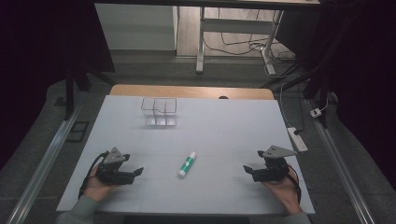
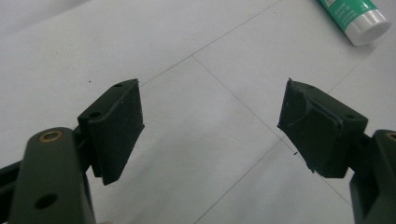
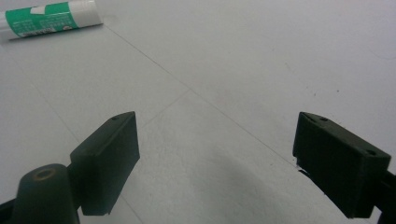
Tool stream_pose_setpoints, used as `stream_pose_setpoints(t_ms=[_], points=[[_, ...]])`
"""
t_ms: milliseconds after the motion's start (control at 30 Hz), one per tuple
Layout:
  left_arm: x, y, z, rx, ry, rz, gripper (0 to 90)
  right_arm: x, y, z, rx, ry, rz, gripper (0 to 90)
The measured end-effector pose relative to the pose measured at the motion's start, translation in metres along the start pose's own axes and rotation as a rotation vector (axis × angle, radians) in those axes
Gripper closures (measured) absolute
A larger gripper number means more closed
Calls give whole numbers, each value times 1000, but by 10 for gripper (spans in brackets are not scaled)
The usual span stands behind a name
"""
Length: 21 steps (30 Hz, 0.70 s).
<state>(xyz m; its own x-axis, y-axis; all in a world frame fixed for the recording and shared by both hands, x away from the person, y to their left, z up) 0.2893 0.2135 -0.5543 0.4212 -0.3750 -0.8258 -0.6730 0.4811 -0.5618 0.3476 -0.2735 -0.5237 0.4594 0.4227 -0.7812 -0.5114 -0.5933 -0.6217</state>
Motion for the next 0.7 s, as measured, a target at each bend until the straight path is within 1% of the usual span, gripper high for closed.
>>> stream_pose_setpoints(t_ms=[267, 467, 600, 700], points=[[0, 0, 0, 0, -5, 1, 219, 1, 3, -2, 22, -6, -6, 151], [0, 0, 0, 3, -7, 2, 222, 0, 3, 0, 19, -3, -2, 157], [0, 0, 1, 3, -6, 0, 225, 1, 4, 0, 14, -11, 7, 161], [-1, 0, 1, 2, -7, 0, 226, 1, 3, 0, 15, -8, 1, 164]])
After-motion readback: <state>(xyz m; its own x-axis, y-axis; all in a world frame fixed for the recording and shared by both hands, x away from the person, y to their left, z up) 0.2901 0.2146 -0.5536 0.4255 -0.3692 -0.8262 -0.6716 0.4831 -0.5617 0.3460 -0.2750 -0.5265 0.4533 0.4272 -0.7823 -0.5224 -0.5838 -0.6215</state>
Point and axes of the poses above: each handheld gripper's, and its own axes: x roughly forward along the jaws, y roughly out of its underside, z roughly to its left, the point moved 4 cm from there along x, roughly forward along the jaws, and after that the axes turned 13 degrees about z, right-handed, at the moved point
